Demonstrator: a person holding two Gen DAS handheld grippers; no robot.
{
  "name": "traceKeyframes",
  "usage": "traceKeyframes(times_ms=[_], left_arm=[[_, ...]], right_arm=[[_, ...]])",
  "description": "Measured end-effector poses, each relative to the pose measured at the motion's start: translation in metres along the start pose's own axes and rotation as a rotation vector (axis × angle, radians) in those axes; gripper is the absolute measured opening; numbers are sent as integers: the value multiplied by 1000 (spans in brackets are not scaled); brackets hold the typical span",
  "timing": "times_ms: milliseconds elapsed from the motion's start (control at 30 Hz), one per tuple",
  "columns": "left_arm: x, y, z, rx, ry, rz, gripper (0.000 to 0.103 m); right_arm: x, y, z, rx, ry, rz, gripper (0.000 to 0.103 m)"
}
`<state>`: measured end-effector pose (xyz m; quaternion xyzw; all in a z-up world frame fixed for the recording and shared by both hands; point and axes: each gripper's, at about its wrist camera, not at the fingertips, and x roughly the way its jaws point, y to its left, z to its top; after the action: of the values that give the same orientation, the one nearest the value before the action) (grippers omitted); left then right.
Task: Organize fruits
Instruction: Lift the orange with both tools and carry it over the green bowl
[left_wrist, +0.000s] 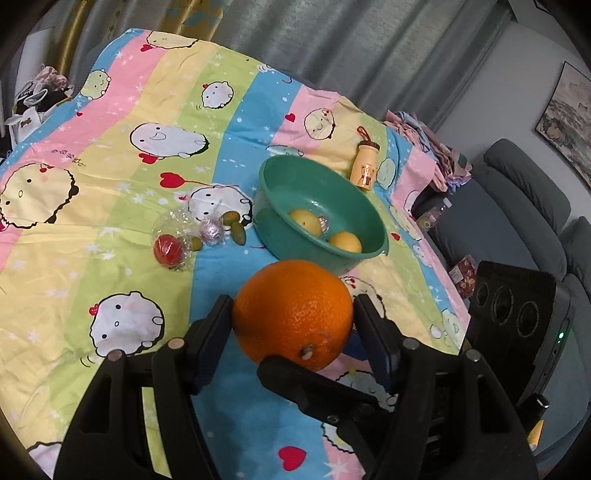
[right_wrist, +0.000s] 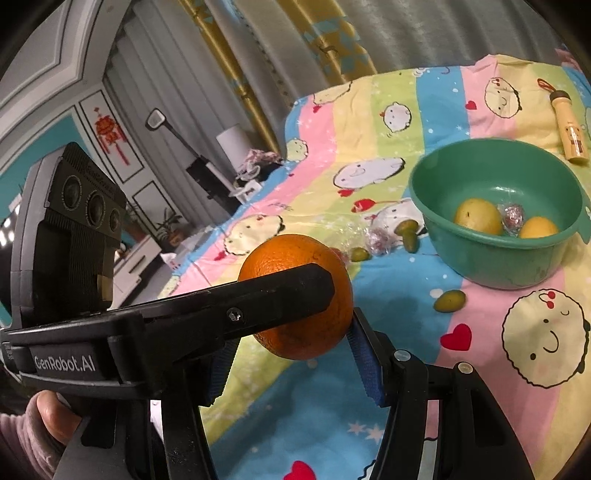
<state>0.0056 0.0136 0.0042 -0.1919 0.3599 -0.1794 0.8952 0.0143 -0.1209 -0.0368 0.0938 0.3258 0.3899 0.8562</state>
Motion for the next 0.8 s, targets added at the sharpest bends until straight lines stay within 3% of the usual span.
traceKeyframes(times_ms=[300,800], left_arm=[[4,-31,13,77,-15,-17,67],[55,-77,61,176,15,-99,67]], right_arm=[[-25,-10,11,18,-71,-5,60],[-58,-61,47,77,-170,-93,60]])
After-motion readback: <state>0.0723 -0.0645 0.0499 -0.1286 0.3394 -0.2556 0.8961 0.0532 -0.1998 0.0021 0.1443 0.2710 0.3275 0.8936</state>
